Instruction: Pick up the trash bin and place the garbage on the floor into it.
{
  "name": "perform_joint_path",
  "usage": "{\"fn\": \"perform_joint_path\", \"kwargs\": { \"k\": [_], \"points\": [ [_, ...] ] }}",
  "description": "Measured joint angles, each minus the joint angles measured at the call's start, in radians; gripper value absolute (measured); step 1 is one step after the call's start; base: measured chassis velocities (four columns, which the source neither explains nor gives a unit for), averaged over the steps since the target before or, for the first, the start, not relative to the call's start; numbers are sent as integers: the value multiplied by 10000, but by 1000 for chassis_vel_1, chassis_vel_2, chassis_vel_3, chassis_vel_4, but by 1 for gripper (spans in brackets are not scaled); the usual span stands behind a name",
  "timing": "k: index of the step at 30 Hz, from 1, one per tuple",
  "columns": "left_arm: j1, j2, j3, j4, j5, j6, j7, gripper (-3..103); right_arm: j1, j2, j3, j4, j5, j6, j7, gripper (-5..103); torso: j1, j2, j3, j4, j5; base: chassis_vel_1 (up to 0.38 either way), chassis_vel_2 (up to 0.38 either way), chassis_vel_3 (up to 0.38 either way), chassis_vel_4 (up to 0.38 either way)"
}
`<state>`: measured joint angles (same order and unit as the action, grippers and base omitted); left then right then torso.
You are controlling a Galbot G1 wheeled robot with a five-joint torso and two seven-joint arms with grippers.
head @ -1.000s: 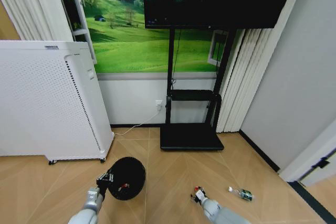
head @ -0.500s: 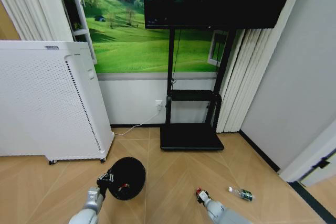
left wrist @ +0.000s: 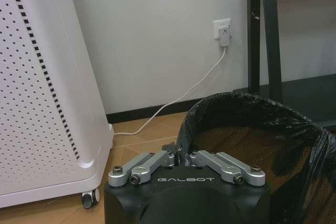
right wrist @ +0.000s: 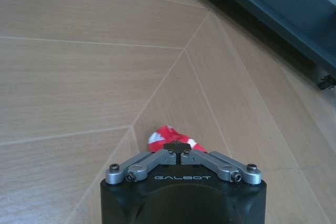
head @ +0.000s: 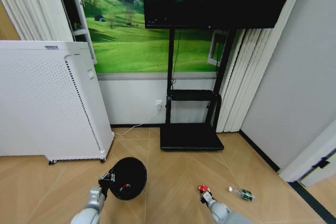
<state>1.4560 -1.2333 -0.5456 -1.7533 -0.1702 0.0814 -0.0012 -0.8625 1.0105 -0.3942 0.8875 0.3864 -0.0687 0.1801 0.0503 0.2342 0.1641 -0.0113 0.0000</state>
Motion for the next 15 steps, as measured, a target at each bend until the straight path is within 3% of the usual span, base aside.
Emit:
{"fn": "perform_joint_path", "kwargs": {
  "k": [8, 13, 15],
  "points": [
    [-34, -27, 100, -18, 31, 2, -8, 6, 56, 23, 144, -229, -418, -221, -89, 20, 0, 0, 0, 0, 0, 0, 0, 0, 0],
    [39, 14, 21, -115, 34, 8, -11, 6, 466, 94, 85, -663, -754, -402, -416, 42, 0, 0, -1, 1, -1, 0, 0, 0, 0],
    [44, 14, 15, -123, 33, 8, -11, 6, 492, 95, 76, -688, -764, -407, -431, 42, 0, 0, -1, 1, -2, 0, 0, 0, 0]
  ]
}}
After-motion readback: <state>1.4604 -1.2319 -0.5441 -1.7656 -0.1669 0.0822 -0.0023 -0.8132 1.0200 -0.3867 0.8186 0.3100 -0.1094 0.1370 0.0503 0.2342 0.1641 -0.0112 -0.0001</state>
